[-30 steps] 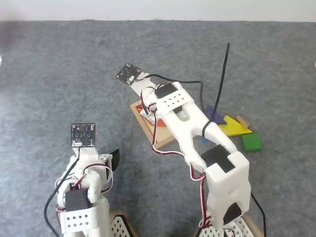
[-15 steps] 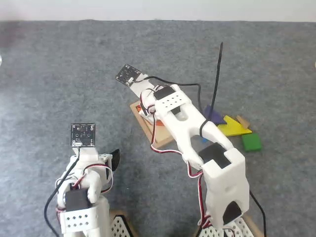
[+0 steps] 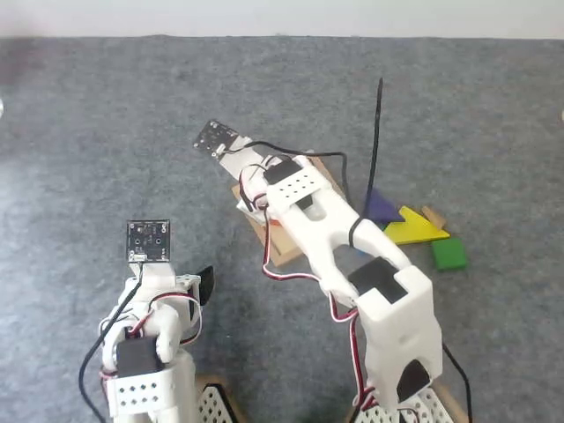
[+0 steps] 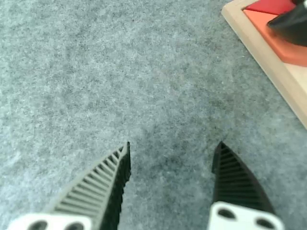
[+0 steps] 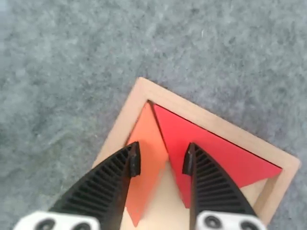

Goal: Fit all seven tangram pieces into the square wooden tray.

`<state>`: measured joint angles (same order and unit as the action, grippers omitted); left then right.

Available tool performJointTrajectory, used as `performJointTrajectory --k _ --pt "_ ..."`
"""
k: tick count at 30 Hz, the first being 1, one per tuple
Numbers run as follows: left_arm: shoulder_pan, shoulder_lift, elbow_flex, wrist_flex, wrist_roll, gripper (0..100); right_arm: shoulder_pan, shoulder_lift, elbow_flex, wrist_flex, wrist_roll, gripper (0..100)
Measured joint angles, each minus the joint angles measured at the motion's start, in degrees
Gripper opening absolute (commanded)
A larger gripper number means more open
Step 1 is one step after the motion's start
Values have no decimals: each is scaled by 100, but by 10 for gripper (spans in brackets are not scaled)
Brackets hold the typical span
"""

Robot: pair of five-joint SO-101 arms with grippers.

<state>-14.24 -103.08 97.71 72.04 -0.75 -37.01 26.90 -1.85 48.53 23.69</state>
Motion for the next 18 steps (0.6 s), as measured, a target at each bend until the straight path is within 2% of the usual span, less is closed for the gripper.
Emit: performJointTrajectory --k 9,18 --pt "0 0 0 0 0 271 -18 0 0 0 0 154" --pt "0 0 0 0 0 271 -387 105 0 0 0 154"
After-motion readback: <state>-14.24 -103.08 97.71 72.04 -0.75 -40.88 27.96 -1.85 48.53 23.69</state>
